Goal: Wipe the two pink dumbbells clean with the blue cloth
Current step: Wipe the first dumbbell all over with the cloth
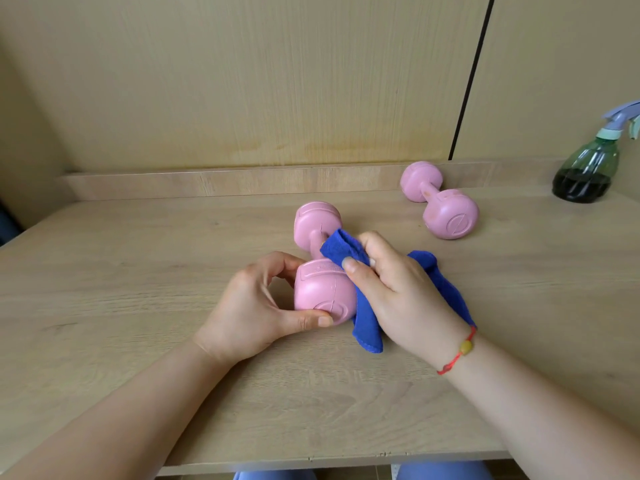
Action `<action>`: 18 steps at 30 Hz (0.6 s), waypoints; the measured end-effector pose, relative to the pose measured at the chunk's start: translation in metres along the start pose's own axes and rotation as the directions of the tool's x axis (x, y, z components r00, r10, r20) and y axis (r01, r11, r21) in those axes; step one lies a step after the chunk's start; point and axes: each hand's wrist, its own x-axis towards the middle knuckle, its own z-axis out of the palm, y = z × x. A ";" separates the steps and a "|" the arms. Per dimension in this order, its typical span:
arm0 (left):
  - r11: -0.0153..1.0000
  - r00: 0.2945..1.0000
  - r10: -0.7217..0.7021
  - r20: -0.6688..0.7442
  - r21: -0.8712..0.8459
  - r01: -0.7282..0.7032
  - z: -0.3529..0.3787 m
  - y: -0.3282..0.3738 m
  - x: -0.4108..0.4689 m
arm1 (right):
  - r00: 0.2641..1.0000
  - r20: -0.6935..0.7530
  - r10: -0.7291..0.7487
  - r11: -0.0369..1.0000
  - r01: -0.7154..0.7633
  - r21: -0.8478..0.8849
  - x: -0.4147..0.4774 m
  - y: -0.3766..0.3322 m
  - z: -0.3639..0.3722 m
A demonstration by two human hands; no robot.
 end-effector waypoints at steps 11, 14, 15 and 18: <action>0.999 0.999 -0.031 -0.019 0.030 0.032 0.001 0.003 -0.001 | 0.952 -0.007 -0.307 0.928 0.298 -0.223 -0.038 -0.003 0.010; 0.999 0.999 -0.033 -0.002 0.018 0.033 0.000 0.002 -0.001 | 0.968 -0.003 -0.250 0.955 0.246 -0.168 -0.042 -0.007 0.009; 1.000 1.000 -0.028 0.002 0.013 0.028 0.000 0.002 -0.001 | 0.976 0.001 -0.217 0.965 0.215 -0.149 -0.041 -0.010 0.008; 1.000 1.000 -0.007 0.006 0.030 0.007 0.001 0.002 -0.002 | 0.993 0.013 -0.115 0.978 0.116 -0.172 -0.028 -0.023 0.002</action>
